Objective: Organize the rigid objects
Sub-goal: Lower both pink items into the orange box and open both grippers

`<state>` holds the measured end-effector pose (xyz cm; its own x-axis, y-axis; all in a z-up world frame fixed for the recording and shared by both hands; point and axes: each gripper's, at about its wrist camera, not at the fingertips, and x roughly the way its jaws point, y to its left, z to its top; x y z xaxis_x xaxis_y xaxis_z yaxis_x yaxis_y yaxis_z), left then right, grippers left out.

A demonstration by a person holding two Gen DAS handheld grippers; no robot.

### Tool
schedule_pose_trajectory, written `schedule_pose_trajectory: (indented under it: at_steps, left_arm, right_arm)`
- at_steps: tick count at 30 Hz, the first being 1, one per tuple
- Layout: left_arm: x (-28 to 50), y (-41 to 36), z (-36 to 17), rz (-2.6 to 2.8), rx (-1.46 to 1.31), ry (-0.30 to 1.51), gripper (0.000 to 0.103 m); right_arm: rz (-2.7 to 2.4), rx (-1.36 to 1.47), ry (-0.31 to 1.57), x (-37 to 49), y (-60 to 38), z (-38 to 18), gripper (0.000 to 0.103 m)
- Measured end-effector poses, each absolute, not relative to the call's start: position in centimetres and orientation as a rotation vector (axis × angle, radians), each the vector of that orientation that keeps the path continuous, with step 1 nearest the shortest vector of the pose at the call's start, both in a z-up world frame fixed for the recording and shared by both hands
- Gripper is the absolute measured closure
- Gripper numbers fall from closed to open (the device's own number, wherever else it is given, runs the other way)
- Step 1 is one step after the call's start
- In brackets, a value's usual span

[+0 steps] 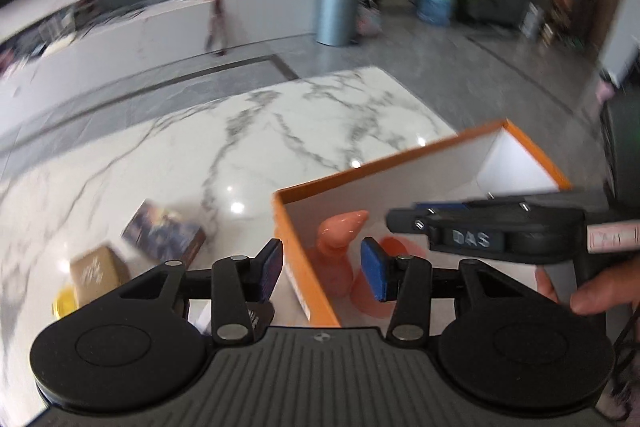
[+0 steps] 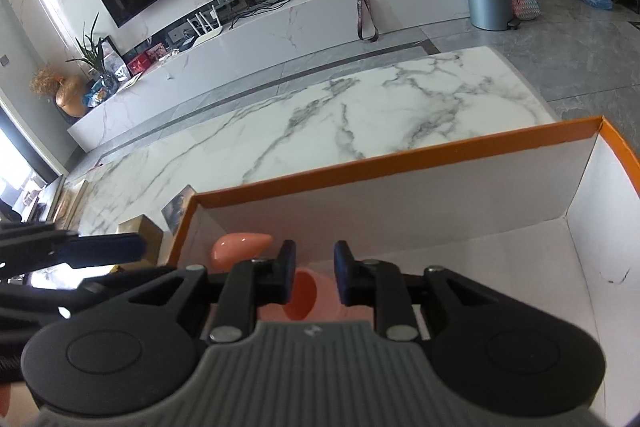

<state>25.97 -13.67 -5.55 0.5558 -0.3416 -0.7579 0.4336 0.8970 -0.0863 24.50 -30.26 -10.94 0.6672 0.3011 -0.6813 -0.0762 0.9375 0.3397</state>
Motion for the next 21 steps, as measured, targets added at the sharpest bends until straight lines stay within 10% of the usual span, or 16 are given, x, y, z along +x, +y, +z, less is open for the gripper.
schedule_pose_trajectory:
  at_steps: [5, 10, 21]
  left_arm:
    - [26.3, -11.6, -6.3, -0.394, -0.061, 0.961, 0.049]
    - [25.9, -10.5, -7.4, -0.379, -0.143, 1.016, 0.051]
    - [26.3, -9.9, -8.2, -0.396, -0.204, 1.026, 0.054]
  right_arm:
    - [0.211, 0.243, 0.867, 23.5, -30.2, -10.4, 0.039]
    - [0.256, 0.195, 1.072, 24.0, -29.3, -11.7, 0.032]
    - [0.339, -0.138, 1.141, 26.8, -26.1, -13.8, 0.083]
